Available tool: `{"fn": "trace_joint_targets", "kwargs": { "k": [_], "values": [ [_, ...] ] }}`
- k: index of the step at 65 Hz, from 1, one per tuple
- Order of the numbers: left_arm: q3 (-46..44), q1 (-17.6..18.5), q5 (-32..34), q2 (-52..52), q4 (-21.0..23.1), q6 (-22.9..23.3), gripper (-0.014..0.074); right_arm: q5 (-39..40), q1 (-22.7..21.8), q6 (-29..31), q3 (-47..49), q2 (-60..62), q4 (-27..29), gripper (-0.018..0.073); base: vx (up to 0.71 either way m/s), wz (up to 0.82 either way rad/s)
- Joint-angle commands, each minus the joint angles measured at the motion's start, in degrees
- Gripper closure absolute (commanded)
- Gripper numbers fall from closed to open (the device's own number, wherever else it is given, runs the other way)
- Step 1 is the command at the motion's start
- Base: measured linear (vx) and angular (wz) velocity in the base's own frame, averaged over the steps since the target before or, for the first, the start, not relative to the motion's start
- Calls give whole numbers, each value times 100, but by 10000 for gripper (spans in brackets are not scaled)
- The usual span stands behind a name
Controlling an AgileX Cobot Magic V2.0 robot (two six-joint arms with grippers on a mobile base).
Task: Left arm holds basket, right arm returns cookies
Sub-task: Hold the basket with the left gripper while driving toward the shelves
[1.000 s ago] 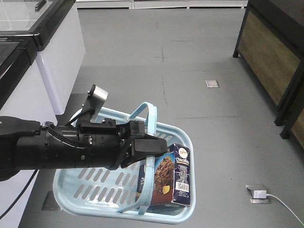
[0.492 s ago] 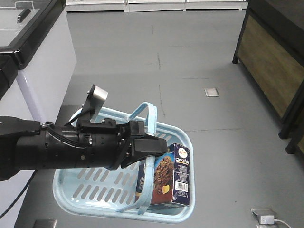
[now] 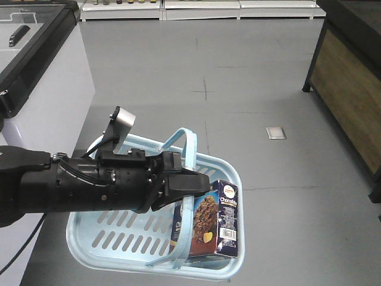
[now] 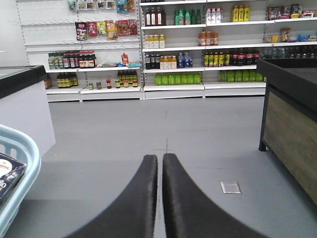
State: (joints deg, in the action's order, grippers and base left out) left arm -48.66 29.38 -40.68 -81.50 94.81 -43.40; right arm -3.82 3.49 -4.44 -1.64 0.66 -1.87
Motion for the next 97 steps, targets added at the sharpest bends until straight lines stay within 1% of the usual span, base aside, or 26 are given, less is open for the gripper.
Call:
{"fn": "trace_joint_targets", "kwargs": {
  "k": [1,42,97],
  "values": [
    [-171,30,-211,240,363,-89,599,435,-3,-7,-100,71,-57,570,43,5],
    [-171,30,-210,240,368,-89,599,435,-3,-7,-100,71,-57,570,44,7],
    [-171,30,-192,240,367,-89,599,435,-3,-7,-100,71,-57,570,52,-4]
  ]
}}
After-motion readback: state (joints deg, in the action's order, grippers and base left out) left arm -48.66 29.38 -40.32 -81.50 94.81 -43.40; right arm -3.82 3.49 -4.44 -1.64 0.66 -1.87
